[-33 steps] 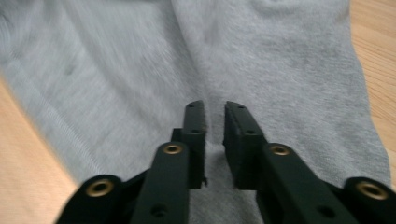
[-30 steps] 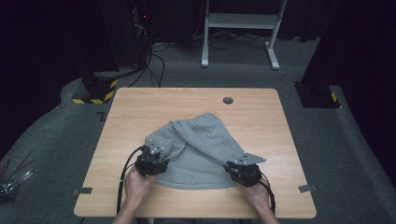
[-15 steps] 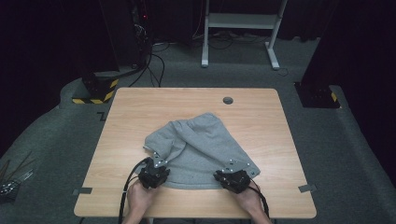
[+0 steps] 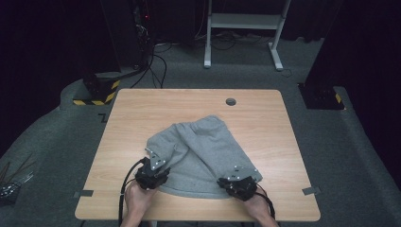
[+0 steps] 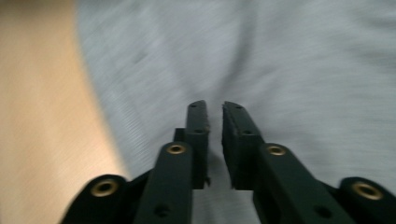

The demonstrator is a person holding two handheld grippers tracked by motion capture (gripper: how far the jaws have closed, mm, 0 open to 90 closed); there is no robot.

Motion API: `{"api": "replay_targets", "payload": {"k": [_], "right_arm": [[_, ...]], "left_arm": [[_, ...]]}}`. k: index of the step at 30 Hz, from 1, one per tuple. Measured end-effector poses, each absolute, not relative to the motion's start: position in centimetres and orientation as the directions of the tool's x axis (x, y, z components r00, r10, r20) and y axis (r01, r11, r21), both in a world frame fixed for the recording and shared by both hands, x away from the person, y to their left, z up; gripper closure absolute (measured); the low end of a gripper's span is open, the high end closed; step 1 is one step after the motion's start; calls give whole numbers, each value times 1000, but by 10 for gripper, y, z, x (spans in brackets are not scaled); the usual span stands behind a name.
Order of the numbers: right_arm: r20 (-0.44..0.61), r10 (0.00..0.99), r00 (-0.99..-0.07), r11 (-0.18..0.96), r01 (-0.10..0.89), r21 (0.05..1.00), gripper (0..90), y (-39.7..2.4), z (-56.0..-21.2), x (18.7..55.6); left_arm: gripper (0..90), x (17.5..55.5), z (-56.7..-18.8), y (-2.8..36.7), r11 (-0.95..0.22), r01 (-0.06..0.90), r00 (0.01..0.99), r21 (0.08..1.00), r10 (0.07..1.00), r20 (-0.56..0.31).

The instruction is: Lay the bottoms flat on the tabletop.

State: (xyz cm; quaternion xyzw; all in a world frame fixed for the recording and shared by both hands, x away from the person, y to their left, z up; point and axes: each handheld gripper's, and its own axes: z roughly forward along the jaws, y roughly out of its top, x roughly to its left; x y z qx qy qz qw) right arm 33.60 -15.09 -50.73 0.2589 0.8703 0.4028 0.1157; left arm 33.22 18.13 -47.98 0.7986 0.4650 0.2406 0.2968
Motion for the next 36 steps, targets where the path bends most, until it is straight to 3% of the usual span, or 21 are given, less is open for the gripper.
{"api": "replay_targets", "payload": {"k": [5, 8, 9, 11, 14, 17, 24, 29, 33, 34, 35, 36], "right_arm": [[21, 689, -724, 455, 455, 766, 660, -166, -505, 364], [25, 681, -732, 475, 468, 746, 640, -160, -509, 369], [22, 663, -748, 499, 463, 732, 655, -154, -512, 370], [21, 660, -751, 506, 464, 727, 669, -152, -514, 371], [-3, 656, -755, 530, 457, 714, 803, -150, -519, 371], [-38, 647, -762, 550, 432, 715, 869, -158, -519, 363], [-4, 638, -770, 544, 447, 710, 874, -192, -518, 339], [8, 712, -702, 448, 463, 764, 696, -199, -507, 353], [14, 761, -649, 414, 501, 760, 628, -194, -502, 379], [17, 774, -633, 407, 519, 752, 614, -192, -502, 389], [20, 785, -619, 403, 535, 742, 604, -189, -503, 398], [17, 796, -604, 399, 547, 735, 598, -186, -504, 406]], "left_arm": [[541, 349, -484, 190, -326, 649, 387, 687, 919, 70], [637, 358, -489, 192, -311, 676, 389, 668, 921, 35], [737, 362, -491, 191, -311, 684, 397, 659, 918, 22], [811, 365, -492, 190, -331, 688, 413, 646, 910, 27], [838, 368, -488, 189, -346, 682, 423, 645, 905, 38], [843, 367, -478, 200, -330, 674, 399, 661, 915, 50], [832, 366, -482, 219, -290, 707, 344, 645, 938, 45], [558, 366, -485, 214, -266, 690, 345, 673, 938, 17], [550, 372, -482, 213, -241, 681, 349, 692, 937, -17], [612, 374, -481, 215, -217, 688, 347, 692, 937, -51], [612, 376, -482, 216, -197, 695, 346, 692, 935, -81], [687, 378, -484, 217, -190, 698, 348, 690, 933, -96]]}}
